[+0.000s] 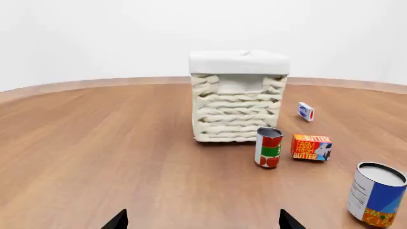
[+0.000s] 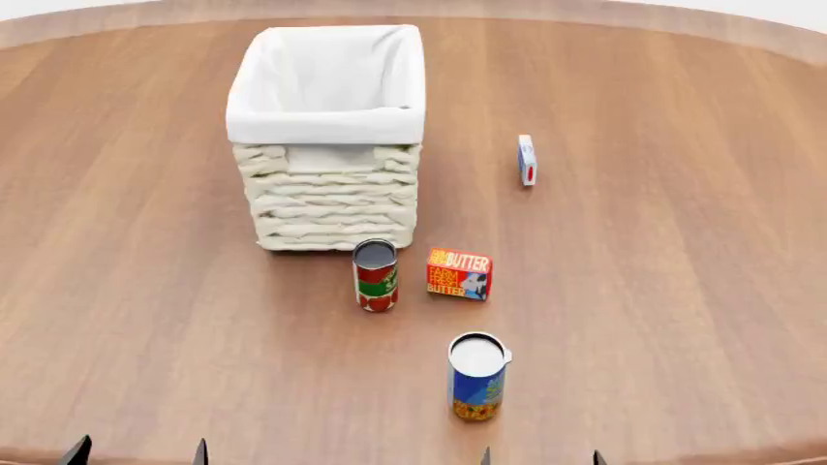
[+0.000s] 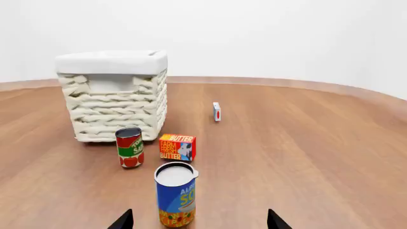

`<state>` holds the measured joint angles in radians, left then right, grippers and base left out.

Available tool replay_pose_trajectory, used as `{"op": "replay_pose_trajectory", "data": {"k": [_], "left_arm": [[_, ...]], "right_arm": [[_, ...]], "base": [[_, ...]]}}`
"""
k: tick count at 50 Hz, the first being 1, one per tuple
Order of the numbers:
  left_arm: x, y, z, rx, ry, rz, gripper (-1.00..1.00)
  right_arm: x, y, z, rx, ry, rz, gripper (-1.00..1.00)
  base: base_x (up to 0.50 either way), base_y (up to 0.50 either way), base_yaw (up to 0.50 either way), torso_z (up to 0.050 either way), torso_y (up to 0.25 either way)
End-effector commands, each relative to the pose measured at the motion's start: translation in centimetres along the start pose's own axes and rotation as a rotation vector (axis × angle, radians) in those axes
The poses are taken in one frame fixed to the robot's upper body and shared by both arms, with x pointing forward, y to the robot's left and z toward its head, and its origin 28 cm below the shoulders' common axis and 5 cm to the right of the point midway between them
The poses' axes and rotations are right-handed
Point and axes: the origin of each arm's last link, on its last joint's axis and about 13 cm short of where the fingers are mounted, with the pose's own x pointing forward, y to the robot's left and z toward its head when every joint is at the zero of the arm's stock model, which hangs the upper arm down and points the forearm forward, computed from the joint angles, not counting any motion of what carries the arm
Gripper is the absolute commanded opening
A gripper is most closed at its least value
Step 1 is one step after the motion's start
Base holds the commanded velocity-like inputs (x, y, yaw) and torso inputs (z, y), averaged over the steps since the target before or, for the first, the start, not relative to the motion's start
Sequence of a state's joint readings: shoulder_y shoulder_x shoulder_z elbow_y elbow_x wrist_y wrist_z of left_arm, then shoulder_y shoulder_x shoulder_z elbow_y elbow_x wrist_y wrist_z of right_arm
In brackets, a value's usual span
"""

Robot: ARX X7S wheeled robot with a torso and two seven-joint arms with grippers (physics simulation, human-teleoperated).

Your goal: Pick up the alphabet soup and put it in the basket.

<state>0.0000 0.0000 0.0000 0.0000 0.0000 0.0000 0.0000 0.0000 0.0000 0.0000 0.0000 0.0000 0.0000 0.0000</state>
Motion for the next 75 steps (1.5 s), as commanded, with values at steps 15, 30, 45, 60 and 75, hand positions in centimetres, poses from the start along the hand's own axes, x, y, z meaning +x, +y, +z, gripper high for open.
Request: {"op": "replay_pose_trajectory", "data": {"k": [15, 30, 45, 60, 75], "left_arm": [[-1.6, 0.5, 4.7, 0.016, -0.144, 0.099, 1.00], [-5.5, 0.1, 11.0, 0.025, -0.344, 0.087, 1.00], [-6.3, 0.0, 11.9, 0.031, -0.387, 0.068, 1.00], [-6.2, -0.2, 11.6, 0.036, -0.376, 0.047, 1.00], [-6.2, -0.2, 11.6, 0.034, -0.370, 0.042, 1.00]], "right_arm": [[-0.6, -0.2, 4.5, 0.014, -0.129, 0.001, 1.00], [-3.0, 0.0, 11.2, -0.011, -0.308, 0.019, 1.00], [-3.7, 0.0, 11.6, 0.029, -0.351, 0.055, 1.00], [-3.7, 0.1, 11.5, 0.030, -0.338, 0.053, 1.00], [-3.7, 0.2, 11.5, 0.030, -0.343, 0.060, 1.00]], "base": [[0.00, 0.00, 0.00, 0.000, 0.000], [0.00, 0.00, 0.00, 0.000, 0.000], [0.28, 0.00, 0.00, 0.000, 0.000], [0.50, 0.00, 0.00, 0.000, 0.000], [0.50, 0.00, 0.00, 0.000, 0.000]]}}
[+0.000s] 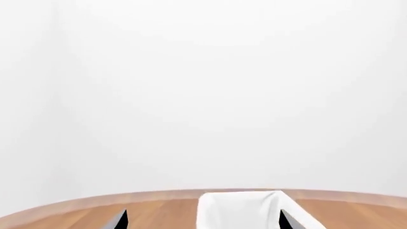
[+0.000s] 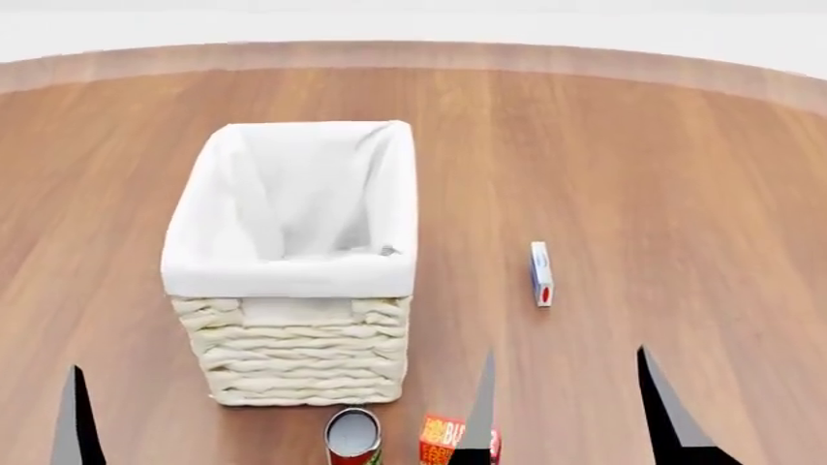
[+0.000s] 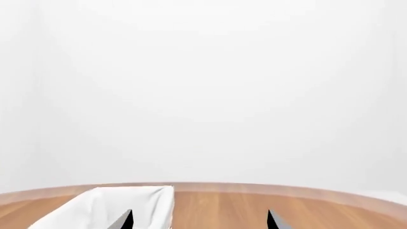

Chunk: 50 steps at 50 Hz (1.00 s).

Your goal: Pick up the alphabet soup and put it in the basket.

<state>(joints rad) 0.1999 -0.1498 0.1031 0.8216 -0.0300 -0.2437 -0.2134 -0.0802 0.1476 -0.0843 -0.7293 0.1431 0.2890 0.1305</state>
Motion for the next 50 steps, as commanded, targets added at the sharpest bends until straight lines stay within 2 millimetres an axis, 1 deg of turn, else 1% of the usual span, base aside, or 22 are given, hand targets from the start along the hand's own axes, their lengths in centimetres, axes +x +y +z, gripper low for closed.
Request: {"op": "replay_pose_trajectory", "data": {"k": [1, 10, 17, 50], "left_arm": [[-0.03, -0.01, 0.01, 0.000, 0.003, -0.003, 1.00], [-0.02, -0.04, -0.08, -0.001, 0.010, -0.001, 1.00], [-0.03, -0.06, -0.19, 0.000, 0.011, -0.001, 1.00], [-0.03, -0.14, -0.30, 0.004, 0.013, -0.004, 1.00]], "right_arm": [[-0.02, 0.03, 0.02, 0.003, -0.001, 0.004, 1.00], [0.02, -0.04, -0.16, 0.011, -0.002, -0.007, 1.00], [-0.05, -0.14, -0.24, 0.032, 0.010, -0.001, 1.00], [-0.18, -0.11, -0.54, 0.024, 0.025, -0.003, 1.00]], "base": [[0.50, 0.00, 0.00, 0.000, 0.000], [0.50, 0.00, 0.00, 0.000, 0.002], [0.00, 0.04, 0.00, 0.000, 0.000], [0.00, 0.50, 0.00, 0.000, 0.000]]}}
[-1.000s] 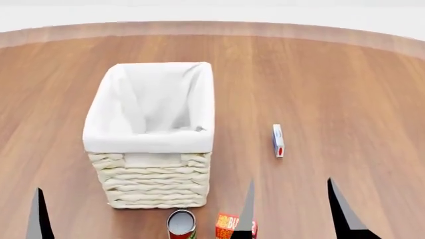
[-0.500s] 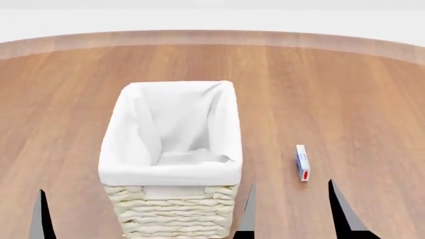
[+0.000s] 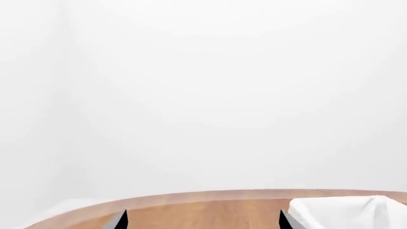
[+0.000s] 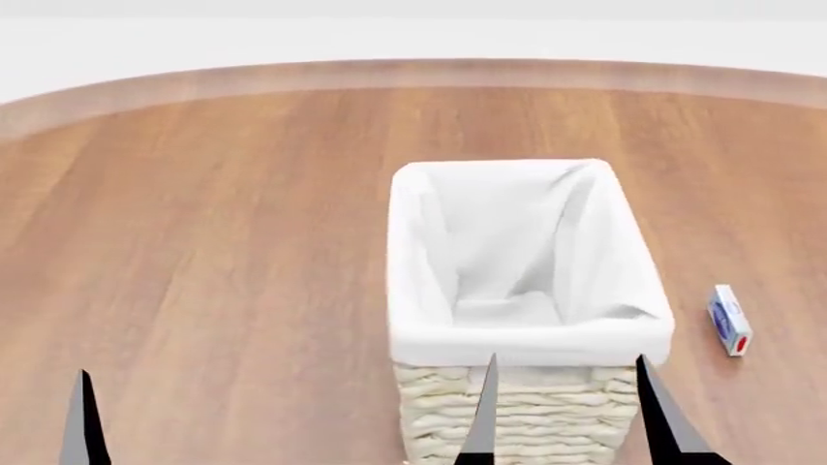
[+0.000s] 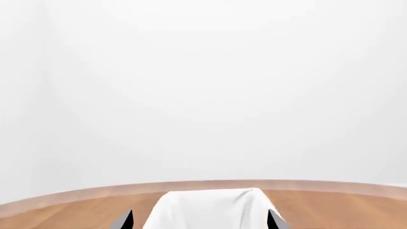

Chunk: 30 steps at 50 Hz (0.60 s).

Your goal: Pick up the alphabet soup and put it in the basket.

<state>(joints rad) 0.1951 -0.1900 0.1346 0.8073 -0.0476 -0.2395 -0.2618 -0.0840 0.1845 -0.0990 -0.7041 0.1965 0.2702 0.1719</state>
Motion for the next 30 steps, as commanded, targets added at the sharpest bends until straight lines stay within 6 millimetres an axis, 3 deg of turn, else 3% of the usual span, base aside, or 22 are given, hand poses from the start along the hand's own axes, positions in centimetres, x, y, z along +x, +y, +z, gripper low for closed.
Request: {"op": "replay_pose_trajectory", "data": {"k": [1, 13, 17, 21, 26, 30], "left_arm": [[0.0, 0.0, 0.0, 0.002, 0.001, 0.000, 1.00], [0.0, 0.0, -0.1, 0.005, 0.003, 0.002, 1.00], [0.0, 0.0, -0.1, 0.006, 0.003, 0.003, 1.00], [0.1, 0.0, -0.1, 0.005, 0.004, 0.003, 1.00], [0.1, 0.1, -0.3, 0.011, 0.004, 0.008, 1.00], [0.2, 0.0, -0.5, 0.013, 0.008, 0.008, 1.00]], "right_arm": [[0.0, 0.0, -0.1, 0.007, -0.001, -0.002, 1.00], [0.0, 0.0, 0.3, 0.007, -0.016, 0.016, 1.00], [0.0, 0.0, 0.3, 0.022, -0.013, 0.014, 1.00], [0.1, -0.1, 0.5, 0.014, -0.023, 0.007, 1.00], [0.2, -0.5, 1.4, -0.015, -0.046, 0.014, 1.00], [0.2, -2.1, 3.2, -0.028, -0.073, 0.023, 1.00]], "base": [[0.00, 0.50, 0.00, 0.000, 0.000], [0.00, 0.01, 0.00, 0.000, 0.000], [0.00, -0.46, 0.00, 0.000, 0.000], [0.00, 0.00, 0.00, 0.000, 0.000], [0.00, 0.00, 0.00, 0.000, 0.000], [0.00, 0.00, 0.00, 0.000, 0.000]]}}
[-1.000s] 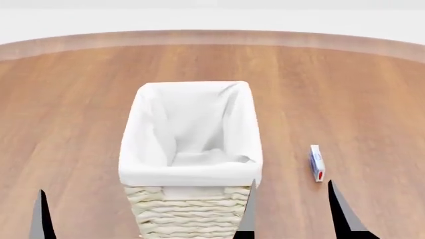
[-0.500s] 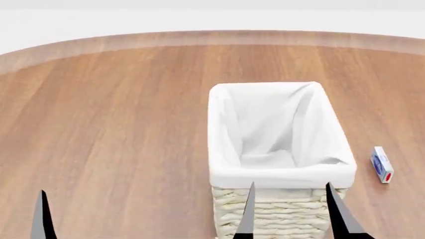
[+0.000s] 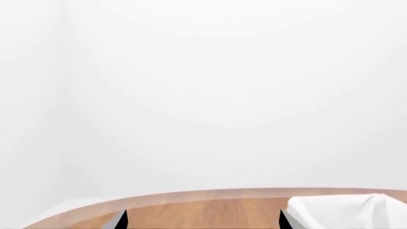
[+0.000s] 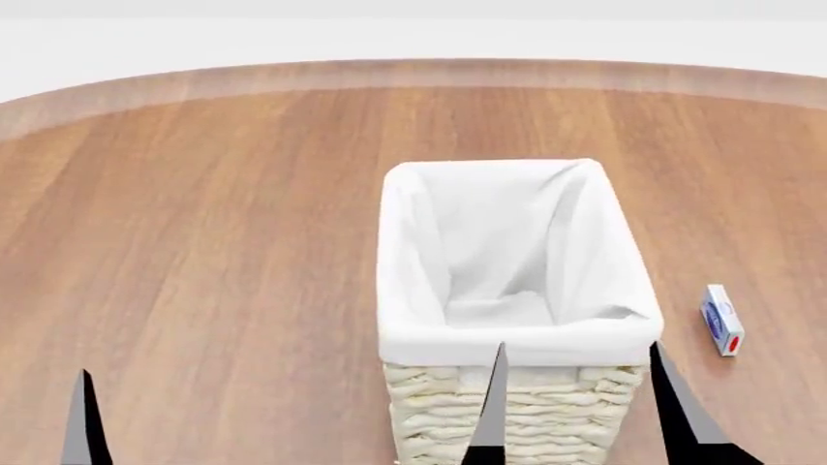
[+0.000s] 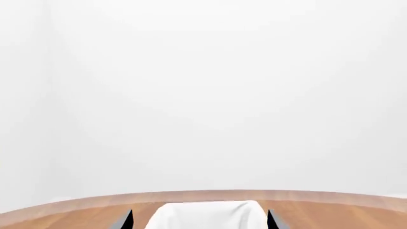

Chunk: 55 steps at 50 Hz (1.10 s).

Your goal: Pick up the alphabet soup and put it in the basket.

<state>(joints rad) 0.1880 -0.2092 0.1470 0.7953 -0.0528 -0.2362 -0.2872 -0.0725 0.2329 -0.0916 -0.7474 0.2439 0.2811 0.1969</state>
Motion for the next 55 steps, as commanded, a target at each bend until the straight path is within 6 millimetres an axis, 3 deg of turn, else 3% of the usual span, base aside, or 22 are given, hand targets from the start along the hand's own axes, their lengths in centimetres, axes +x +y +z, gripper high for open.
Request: {"op": "replay_pose_trajectory", "data": {"k": [1, 10, 22, 26, 31, 39, 43, 51, 55], "left_arm": [[0.2, 0.1, -0.4, 0.007, 0.006, 0.006, 1.00], [0.4, 0.0, -0.7, 0.019, 0.012, 0.010, 1.00], [0.6, 0.1, -1.1, 0.024, 0.022, 0.015, 1.00], [0.6, 0.1, -1.1, 0.024, 0.025, 0.013, 1.00], [0.7, 0.1, -1.4, 0.031, 0.033, 0.015, 1.00], [0.7, 0.2, -1.5, 0.040, 0.036, 0.025, 1.00], [0.8, 0.2, -1.7, 0.042, 0.041, 0.028, 1.00], [0.9, 0.1, -2.0, 0.043, 0.051, 0.024, 1.00], [0.9, 0.0, -2.1, 0.044, 0.055, 0.021, 1.00]], "right_arm": [[0.0, -2.4, 2.8, -0.029, -0.045, 0.015, 1.00], [-0.5, -6.7, 4.3, -0.093, -0.006, -0.011, 1.00], [-3.0, -11.4, 4.1, -0.158, 0.038, -0.065, 1.00], [-3.9, -12.0, 4.0, -0.167, 0.052, -0.036, 1.00], [-6.4, -13.0, 4.0, -0.183, 0.090, 0.001, 1.00], [-9.8, -14.5, 2.9, -0.166, 0.142, -0.102, 1.00], [-11.9, -14.6, 2.5, -0.164, 0.176, -0.115, 1.00], [-14.0, -14.4, 2.2, -0.152, 0.196, -0.141, 1.00], [-15.1, -14.1, 0.7, -0.132, 0.213, -0.148, 1.00]], "base": [[0.00, 0.00, 0.00, 0.000, 0.000], [0.00, 0.00, 0.00, 0.000, 0.000], [0.00, 0.00, 0.00, 0.000, 0.000], [0.00, 0.00, 0.00, 0.000, 0.000], [0.00, 0.00, 0.00, 0.000, 0.000], [0.00, 0.00, 0.00, 0.000, 0.000], [0.00, 0.00, 0.00, 0.000, 0.000], [0.00, 0.00, 0.00, 0.000, 0.000], [0.00, 0.00, 0.00, 0.000, 0.000]]}}
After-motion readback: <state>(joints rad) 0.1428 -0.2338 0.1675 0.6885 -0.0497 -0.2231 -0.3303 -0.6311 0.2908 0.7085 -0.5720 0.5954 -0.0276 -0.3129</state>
